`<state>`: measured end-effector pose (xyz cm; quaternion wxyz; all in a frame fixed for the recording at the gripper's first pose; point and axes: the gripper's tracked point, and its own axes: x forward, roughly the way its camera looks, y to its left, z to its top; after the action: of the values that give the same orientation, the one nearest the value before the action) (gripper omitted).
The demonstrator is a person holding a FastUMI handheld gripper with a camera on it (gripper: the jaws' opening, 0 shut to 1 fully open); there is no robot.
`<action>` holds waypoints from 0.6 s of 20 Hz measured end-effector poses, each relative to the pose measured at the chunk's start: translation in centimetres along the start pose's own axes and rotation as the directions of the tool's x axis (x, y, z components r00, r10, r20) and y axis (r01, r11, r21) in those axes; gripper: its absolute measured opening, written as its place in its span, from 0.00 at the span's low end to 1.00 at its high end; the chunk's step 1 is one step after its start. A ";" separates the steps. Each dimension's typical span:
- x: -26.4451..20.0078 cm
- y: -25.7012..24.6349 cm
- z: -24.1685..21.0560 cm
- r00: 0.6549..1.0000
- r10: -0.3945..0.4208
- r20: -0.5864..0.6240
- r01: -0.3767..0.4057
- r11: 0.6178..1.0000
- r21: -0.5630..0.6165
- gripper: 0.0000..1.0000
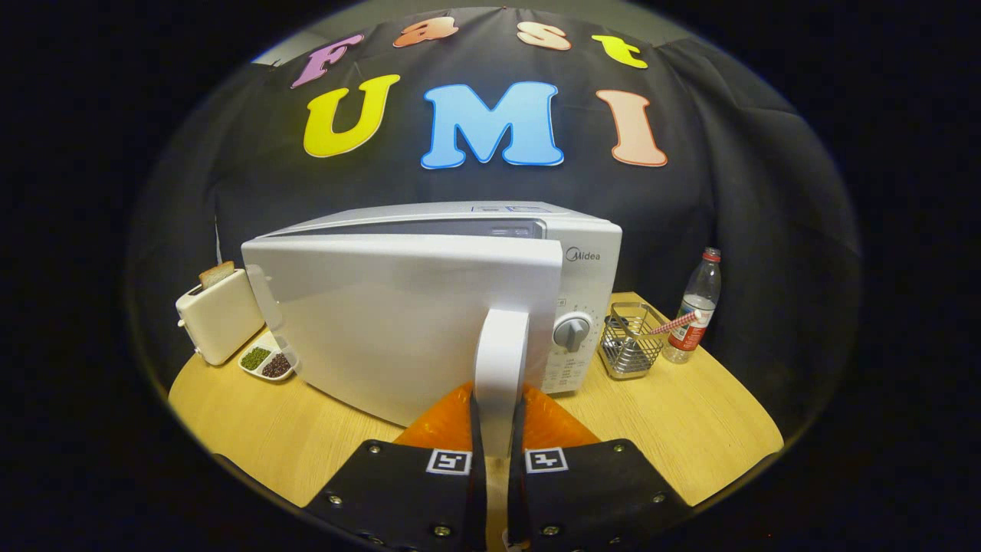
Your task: Open the microwave, put the food inside, and close the microwave door.
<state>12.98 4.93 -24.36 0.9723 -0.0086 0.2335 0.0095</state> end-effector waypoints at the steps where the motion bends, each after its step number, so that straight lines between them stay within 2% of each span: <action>1: -0.6 0.2 -0.3 1.000 -0.012 0.000 0.012 1.000 0.009 0.11; 3: -1.9 0.8 -0.9 0.999 -0.032 -0.005 0.032 0.999 0.034 0.13; 6: -3.8 2.0 -1.6 0.999 -0.036 -0.013 0.037 0.996 0.077 0.22; 12: -7.5 4.6 -3.1 0.997 -0.081 -0.013 0.081 0.994 0.079 0.24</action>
<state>4.79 9.31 -23.76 0.9703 0.0204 0.2378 -0.0392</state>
